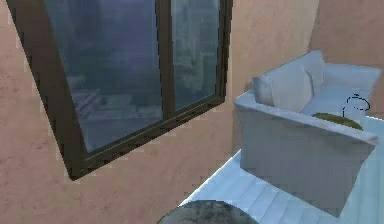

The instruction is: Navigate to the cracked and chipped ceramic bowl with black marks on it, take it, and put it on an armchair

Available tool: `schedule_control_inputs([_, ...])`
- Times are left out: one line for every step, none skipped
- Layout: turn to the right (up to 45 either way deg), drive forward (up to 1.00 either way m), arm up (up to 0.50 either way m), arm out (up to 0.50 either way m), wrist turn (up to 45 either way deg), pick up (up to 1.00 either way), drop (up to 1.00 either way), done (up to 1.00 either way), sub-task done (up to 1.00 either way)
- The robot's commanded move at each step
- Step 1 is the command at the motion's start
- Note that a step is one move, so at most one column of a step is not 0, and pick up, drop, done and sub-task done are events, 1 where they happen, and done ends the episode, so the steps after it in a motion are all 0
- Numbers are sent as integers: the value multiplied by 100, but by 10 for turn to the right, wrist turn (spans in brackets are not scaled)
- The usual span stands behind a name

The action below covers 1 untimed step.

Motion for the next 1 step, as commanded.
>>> schedule_control_inputs([300, 0, 0, 0, 0, 0, 0, 0, 0])
